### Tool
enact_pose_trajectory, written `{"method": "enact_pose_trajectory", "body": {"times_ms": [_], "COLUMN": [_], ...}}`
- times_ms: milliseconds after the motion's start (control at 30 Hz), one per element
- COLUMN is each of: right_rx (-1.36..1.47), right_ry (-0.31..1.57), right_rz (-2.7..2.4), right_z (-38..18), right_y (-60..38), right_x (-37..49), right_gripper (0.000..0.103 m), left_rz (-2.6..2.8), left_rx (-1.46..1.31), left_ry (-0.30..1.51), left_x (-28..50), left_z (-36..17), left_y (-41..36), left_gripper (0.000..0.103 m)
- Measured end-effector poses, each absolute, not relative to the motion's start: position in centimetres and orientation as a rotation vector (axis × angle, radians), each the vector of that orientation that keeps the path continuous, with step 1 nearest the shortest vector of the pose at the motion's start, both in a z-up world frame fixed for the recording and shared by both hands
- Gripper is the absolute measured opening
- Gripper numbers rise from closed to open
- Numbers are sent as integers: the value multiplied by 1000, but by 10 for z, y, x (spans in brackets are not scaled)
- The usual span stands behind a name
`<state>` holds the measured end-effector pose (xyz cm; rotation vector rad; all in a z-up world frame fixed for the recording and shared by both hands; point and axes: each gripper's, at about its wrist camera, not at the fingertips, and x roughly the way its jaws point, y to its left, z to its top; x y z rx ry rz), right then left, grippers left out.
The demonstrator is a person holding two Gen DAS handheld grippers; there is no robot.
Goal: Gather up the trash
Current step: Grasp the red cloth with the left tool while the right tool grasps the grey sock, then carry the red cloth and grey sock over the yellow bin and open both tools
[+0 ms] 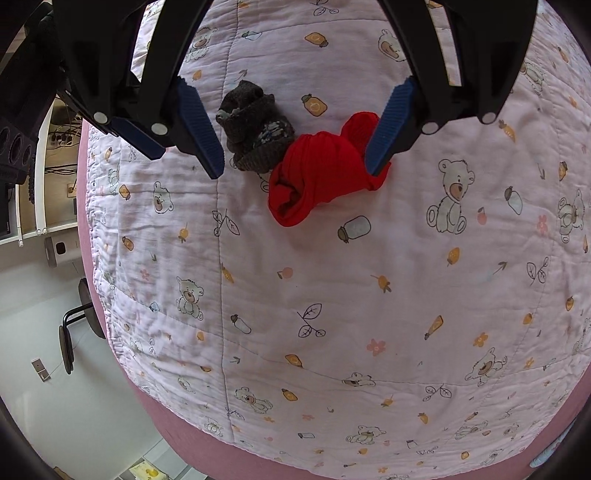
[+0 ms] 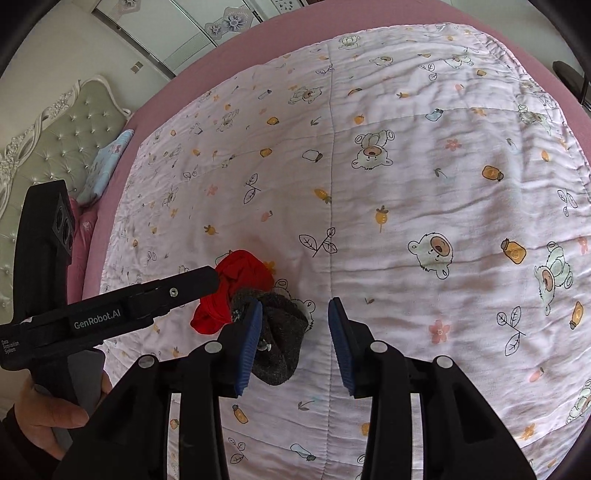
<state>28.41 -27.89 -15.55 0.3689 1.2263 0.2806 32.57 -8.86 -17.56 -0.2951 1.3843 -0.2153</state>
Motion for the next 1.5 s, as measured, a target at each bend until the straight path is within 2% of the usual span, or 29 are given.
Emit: {"method": "enact_pose_trajectory", "body": {"times_ms": [67, 267, 400, 500, 633, 900, 933, 1000, 1033, 1167, 1500], "right_rx": [371, 376, 392, 391, 384, 365, 356, 341, 331, 294, 375], "right_ry": [1239, 1269, 1282, 1290, 1307, 1346, 1350, 1348, 1350, 1325, 1205], "right_rz": [279, 278, 283, 293, 297, 326, 331, 354, 365, 388, 282], "right_z": [-161, -175, -179, -181, -185, -199, -200, -201, -201, -192, -143], "right_y": [-278, -276, -275, -273, -264, -242, -239, -231, -228, -221, -269], "right_x": [285, 284, 279, 275, 274, 280, 281, 281, 281, 274, 228], "right_gripper": [43, 44, 46, 51, 58, 59, 55, 40, 27, 14, 12], "left_rz": [-209, -199, -201, -213, -218, -213, -210, -208, -209, -227, -356], "left_rx": [-301, -302, -282, -273, -283, -313, -319, -345, -356, -380, -383], "left_ry": [1399, 1432, 1440, 1432, 1428, 1378, 1372, 1360, 1350, 1302, 1190], "left_x": [329, 340, 344, 344, 342, 332, 331, 328, 326, 316, 268], "left_z": [-184, -206, -210, -207, -203, -192, -191, -189, -188, -176, -128], "left_y": [-87, -86, -89, -89, -87, -69, -66, -59, -56, -51, -59], "left_gripper": [78, 76, 56, 44, 40, 37, 37, 36, 36, 36, 36]}}
